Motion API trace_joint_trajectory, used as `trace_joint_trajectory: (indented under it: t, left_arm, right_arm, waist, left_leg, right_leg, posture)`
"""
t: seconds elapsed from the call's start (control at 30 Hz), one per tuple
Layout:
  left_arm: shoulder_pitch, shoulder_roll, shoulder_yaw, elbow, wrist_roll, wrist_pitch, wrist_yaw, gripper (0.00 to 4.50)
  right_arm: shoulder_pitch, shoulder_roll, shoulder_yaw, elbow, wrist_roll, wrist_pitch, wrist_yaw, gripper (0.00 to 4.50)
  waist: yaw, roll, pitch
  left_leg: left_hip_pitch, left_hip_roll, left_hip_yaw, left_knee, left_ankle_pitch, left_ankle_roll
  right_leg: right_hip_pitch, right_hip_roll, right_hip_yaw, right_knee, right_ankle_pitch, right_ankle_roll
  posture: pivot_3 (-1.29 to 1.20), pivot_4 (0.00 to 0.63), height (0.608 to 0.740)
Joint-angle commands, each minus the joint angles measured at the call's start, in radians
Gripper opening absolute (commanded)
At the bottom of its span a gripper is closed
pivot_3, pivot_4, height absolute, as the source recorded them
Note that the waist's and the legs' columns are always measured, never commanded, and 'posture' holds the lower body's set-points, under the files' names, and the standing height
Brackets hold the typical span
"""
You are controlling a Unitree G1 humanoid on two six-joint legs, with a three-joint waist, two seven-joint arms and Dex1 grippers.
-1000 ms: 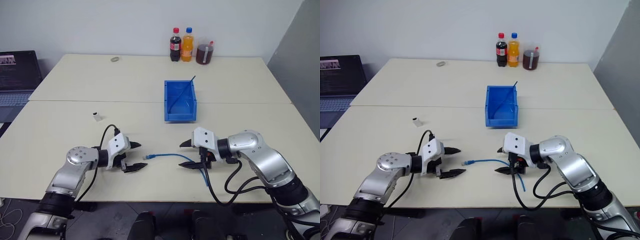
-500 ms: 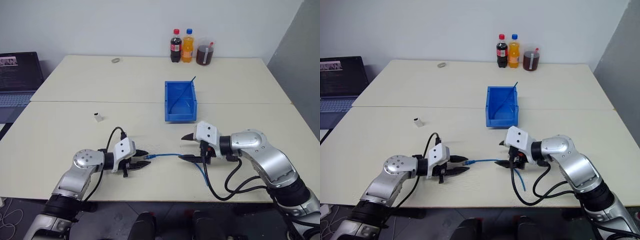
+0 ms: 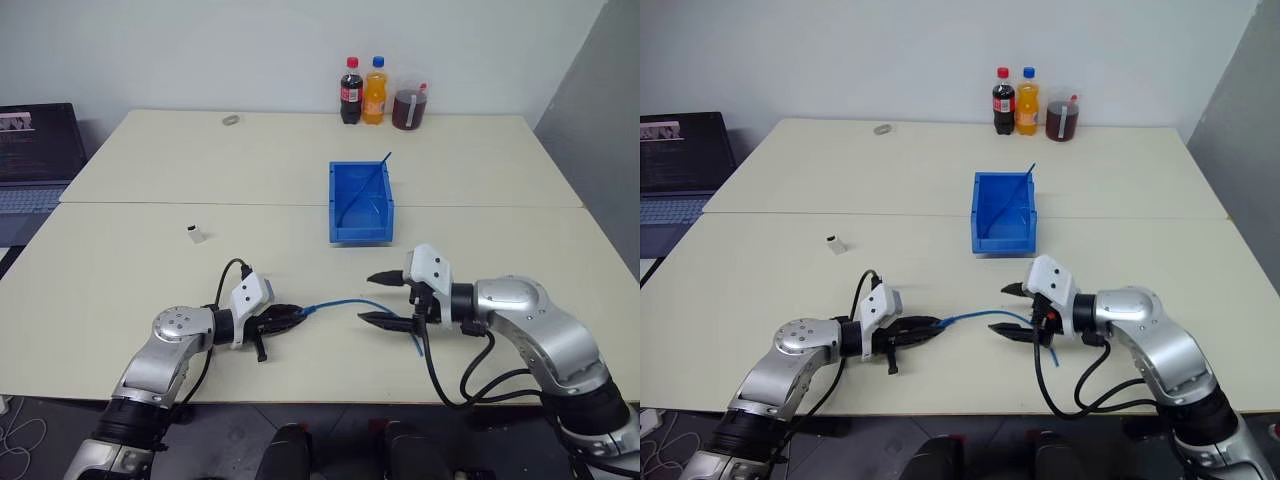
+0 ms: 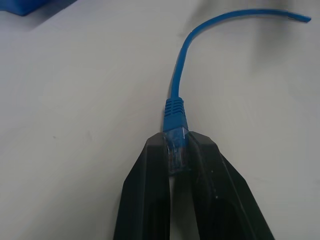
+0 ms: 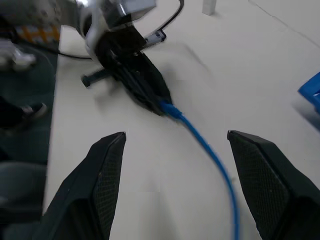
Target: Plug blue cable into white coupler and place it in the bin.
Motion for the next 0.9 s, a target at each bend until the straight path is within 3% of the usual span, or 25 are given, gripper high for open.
trace_joint_trajectory:
  t: [0.03, 0.13, 0.37, 0.6, 0.9]
  left_arm:
    - [-0.015, -0.032, 0.070, -0.151, -0.147, 0.136, 0.041, 0.25]
    - [-0.013, -0.045, 0.090, -0.214, -0.214, 0.218, 0.068, 0.25]
    - [-0.040, -0.054, 0.158, -0.343, -0.438, 0.433, 0.129, 0.25]
    - [-0.042, -0.045, 0.161, -0.362, -0.467, 0.461, 0.156, 0.25]
    - [-0.038, -0.045, 0.158, -0.367, -0.465, 0.458, 0.166, 0.25]
  right_arm:
    - [0.046, 0.038, -0.081, -0.096, 0.148, 0.109, -0.061, 3.45]
    - [0.070, 0.074, -0.105, -0.113, 0.193, 0.154, -0.128, 3.45]
    - [0.063, 0.277, -0.171, -0.049, 0.292, 0.203, -0.330, 3.45]
    - [-0.002, 0.376, -0.192, 0.022, 0.379, 0.224, -0.412, 3.45]
    - [-0.029, 0.394, -0.156, 0.061, 0.428, 0.230, -0.441, 3.45]
  waist:
    - [-0.001, 0.000, 0.000]
    - [-0.004, 0.000, 0.000]
    - [-0.005, 0.000, 0.000]
    - [-0.005, 0.000, 0.000]
    - [-0.005, 0.000, 0.000]
  left_leg:
    - [0.000, 0.000, -0.001, 0.000, 0.000, 0.000]
    - [0.000, 0.000, 0.000, 0.000, 0.000, 0.000]
    - [0.000, 0.000, 0.000, -0.001, 0.000, 0.000]
    - [0.000, 0.000, 0.001, -0.001, 0.000, 0.000]
    - [-0.001, 0.000, 0.001, -0.002, 0.000, 0.000]
  right_leg:
    - [0.000, 0.000, 0.000, 0.000, 0.000, 0.000]
    - [0.000, 0.000, 0.000, 0.000, 0.000, 0.000]
    - [-0.001, 0.001, 0.001, 0.000, -0.001, 0.001]
    - [-0.002, 0.001, 0.001, 0.000, 0.000, 0.000]
    - [-0.002, 0.001, 0.001, 0.000, -0.001, -0.002]
  posture:
    - [0.00, 0.150, 0.740]
    - [0.00, 0.150, 0.740]
    - [0.00, 0.150, 0.740]
    - [0.00, 0.150, 0.740]
    - [0.00, 0.150, 0.740]
